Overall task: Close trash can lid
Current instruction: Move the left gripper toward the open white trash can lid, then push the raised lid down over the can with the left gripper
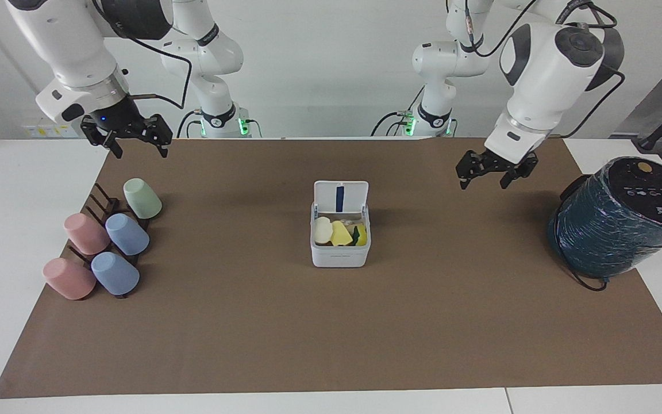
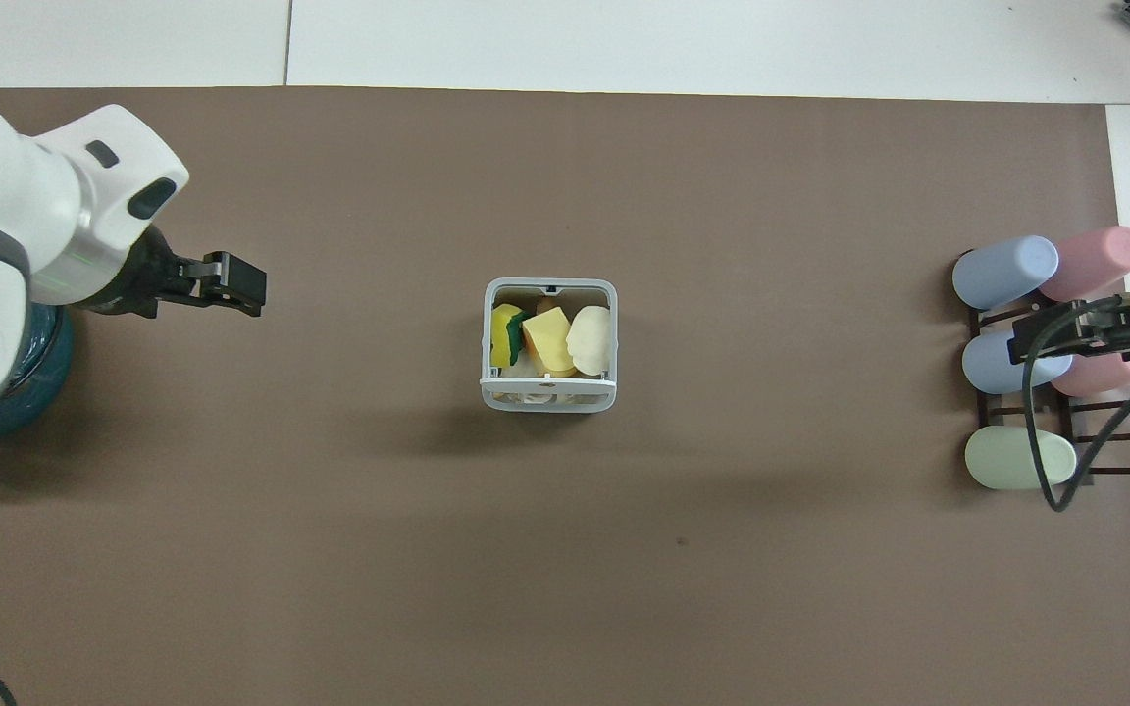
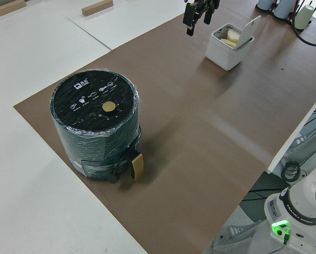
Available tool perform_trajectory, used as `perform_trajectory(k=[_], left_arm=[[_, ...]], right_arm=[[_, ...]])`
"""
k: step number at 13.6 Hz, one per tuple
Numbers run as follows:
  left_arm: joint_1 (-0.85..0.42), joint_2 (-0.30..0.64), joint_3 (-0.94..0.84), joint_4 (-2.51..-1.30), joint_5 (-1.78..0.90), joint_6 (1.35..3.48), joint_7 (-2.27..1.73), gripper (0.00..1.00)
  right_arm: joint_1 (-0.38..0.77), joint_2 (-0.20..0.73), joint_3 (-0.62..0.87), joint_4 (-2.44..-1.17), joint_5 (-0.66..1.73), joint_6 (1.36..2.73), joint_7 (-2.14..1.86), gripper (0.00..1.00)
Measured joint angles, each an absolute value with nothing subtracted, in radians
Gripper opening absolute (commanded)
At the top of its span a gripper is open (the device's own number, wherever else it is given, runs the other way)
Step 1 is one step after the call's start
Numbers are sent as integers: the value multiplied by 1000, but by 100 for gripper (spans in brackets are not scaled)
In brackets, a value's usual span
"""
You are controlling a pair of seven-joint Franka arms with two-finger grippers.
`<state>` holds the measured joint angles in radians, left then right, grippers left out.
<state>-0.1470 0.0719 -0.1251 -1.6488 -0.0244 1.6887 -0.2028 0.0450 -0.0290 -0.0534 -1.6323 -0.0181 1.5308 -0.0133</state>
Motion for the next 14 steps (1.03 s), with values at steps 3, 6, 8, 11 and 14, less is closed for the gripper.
perform_trajectory(k=[3,6,8,11,14], left_arm=[[-254,47,-130,-1692,-25,1687,-289,20],[-350,24,-132,-1731,-26,1691,-339,0],[-400,11,-132,-1759,-43,1717,-355,0],[-452,-12,-132,-1822,-78,1802,-387,0],[-509,-23,-133,-1888,-84,1923,-460,0]], right_arm=[[45,-29,-53,-1632,-18,1531,-13,100],[45,-29,-53,-1632,-18,1531,-13,100],[45,-29,-53,-1632,-18,1531,-13,100],[45,-29,-53,-1632,-18,1531,-13,100],[45,-29,-53,-1632,-18,1531,-13,100]])
